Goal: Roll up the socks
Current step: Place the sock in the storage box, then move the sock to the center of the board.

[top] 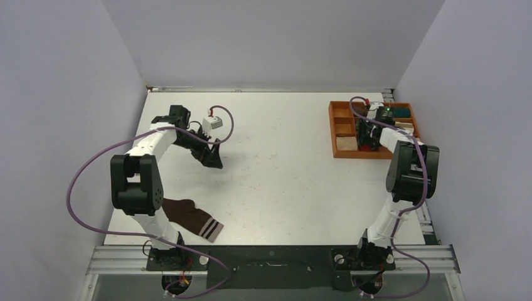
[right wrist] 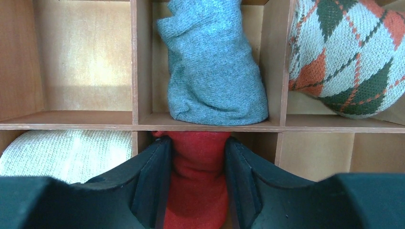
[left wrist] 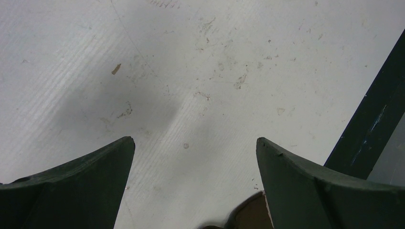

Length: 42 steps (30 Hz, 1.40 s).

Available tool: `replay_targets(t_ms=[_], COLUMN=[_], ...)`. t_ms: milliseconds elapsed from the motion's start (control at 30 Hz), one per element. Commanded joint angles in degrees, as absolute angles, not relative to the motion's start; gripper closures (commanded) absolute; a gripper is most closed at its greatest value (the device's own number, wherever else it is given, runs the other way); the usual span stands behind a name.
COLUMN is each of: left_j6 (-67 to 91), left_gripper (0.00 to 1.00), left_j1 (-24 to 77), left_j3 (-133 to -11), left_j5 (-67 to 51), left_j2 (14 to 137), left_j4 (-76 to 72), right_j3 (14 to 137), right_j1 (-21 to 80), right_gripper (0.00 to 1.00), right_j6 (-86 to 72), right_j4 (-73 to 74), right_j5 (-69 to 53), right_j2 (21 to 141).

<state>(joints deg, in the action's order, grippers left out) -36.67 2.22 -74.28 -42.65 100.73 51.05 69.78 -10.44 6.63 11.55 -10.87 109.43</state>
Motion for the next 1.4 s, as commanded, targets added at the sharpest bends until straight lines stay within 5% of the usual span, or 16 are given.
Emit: replay_targets(t_ms=[0, 667, 800, 1033, 1167, 1367], left_j6=[-37.6, -44.7, -50.3, -54.7, -55.2, -54.4], left_gripper=[0.04, 0.04, 0.04, 0.00, 0.12, 0.39], left_j1=[2.6, 2.7, 0.4, -14.1, -22.7, -31.0], left_j3=[-76.1, -80.1, -80.1, -73.7, -70.5, -65.1], left_j5=[-44.1, -41.6, -33.8, -21.8, -18.5, -10.6], left_j2=[101.7, 97.5, 95.2, 89.7, 87.5, 87.8], left_j4=[51.8, 59.6, 67.5, 72.4, 71.4, 67.7], right_j3=[68.6, 76.4, 70.4, 57.2, 58.0, 69.3], right_j1=[-10.2, -4.1, 7.4, 42.7, 59.8, 70.5], right_gripper=[0.57, 0.36, 0.36, 0.36, 0.35, 0.33], right_j6=[6.9, 9.6, 11.1, 27.0, 36.0, 46.9], right_j4=[11.4, 19.4, 16.0, 2.6, -2.2, 6.3], right_j5=[-9.4, -4.1, -13.5, -35.0, -39.9, -36.9], right_j2=[112.3, 92.8, 87.3, 82.5, 88.9, 105.3])
